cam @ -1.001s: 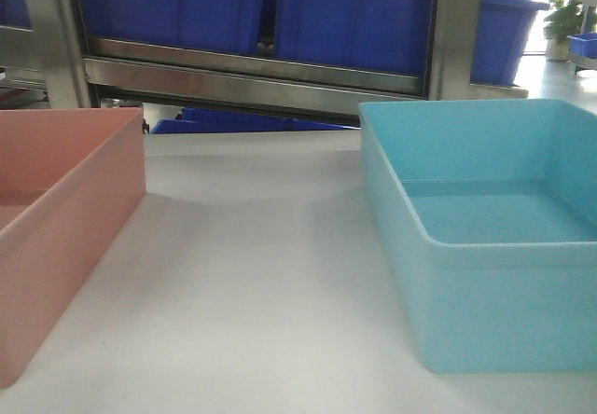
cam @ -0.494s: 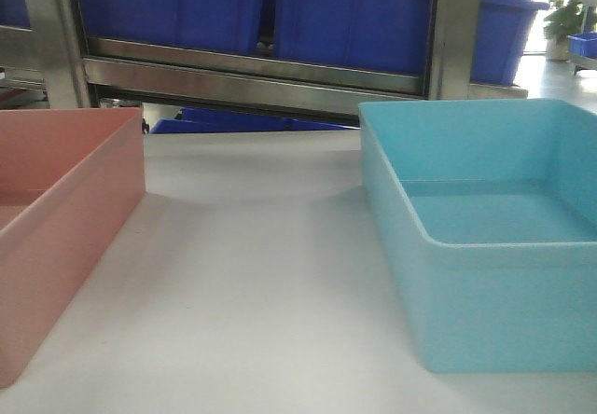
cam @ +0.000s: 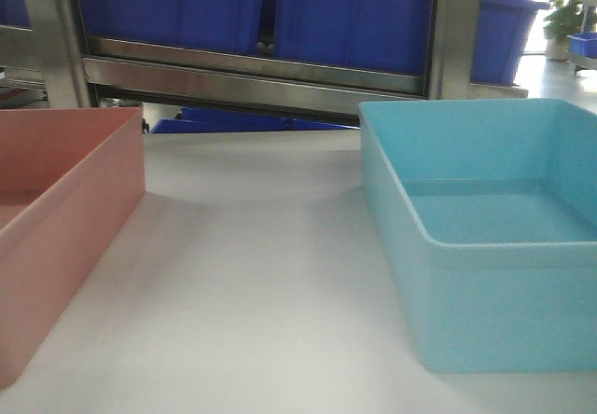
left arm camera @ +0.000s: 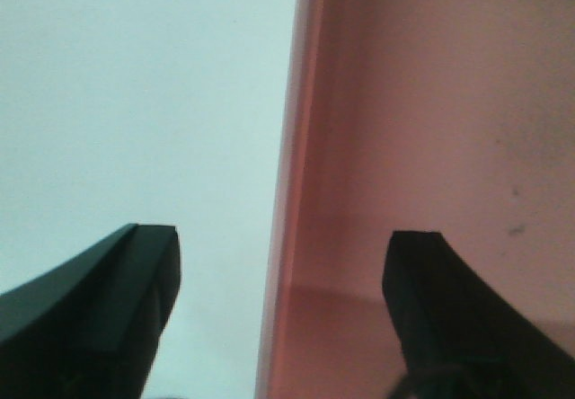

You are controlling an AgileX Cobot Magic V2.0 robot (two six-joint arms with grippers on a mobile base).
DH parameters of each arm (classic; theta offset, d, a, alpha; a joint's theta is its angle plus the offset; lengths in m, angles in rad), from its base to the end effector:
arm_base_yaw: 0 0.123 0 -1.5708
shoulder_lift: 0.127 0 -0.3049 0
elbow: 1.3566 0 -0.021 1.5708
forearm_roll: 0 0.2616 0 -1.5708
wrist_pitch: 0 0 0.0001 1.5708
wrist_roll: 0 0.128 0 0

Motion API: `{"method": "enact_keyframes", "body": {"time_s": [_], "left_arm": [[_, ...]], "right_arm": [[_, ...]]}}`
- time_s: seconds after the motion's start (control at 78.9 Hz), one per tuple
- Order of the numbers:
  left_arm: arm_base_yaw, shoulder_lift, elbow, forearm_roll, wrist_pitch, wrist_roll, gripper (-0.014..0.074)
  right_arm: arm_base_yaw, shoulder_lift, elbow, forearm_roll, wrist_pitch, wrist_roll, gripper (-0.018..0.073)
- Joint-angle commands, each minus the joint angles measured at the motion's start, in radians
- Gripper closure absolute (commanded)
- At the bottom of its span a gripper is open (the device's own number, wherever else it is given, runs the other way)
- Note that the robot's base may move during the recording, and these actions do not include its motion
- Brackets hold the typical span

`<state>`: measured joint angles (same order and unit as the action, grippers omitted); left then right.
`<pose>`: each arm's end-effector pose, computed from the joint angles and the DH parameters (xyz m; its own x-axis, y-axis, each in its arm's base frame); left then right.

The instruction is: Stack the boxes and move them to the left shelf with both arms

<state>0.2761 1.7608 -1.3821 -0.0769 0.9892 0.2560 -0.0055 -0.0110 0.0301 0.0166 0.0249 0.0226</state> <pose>0.3758 0.0979 0.2353 -0.9545 -0.0505 -0.2938 -0.0531 0.9986 0.0008 0.0846 -0.0004 0.2025 0.0434 0.0389 -0.9983 0.0034 0.9992 0.0391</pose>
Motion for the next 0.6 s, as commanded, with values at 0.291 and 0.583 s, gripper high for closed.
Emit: {"method": "enact_keyframes", "body": {"time_s": [0.291,0.583], "left_arm": [[0.001,0.093,-0.058,0.008,-0.002,0.005,0.051],[0.0,0.09,-0.099,-0.007,0.103,0.005,0.0598]], "right_arm": [[-0.005,-0.019,-0.024,0.001,-0.09,-0.003,0.051],[-0.005,-0.019,-0.024,0.001,-0.09,-0.003,0.051]]}}
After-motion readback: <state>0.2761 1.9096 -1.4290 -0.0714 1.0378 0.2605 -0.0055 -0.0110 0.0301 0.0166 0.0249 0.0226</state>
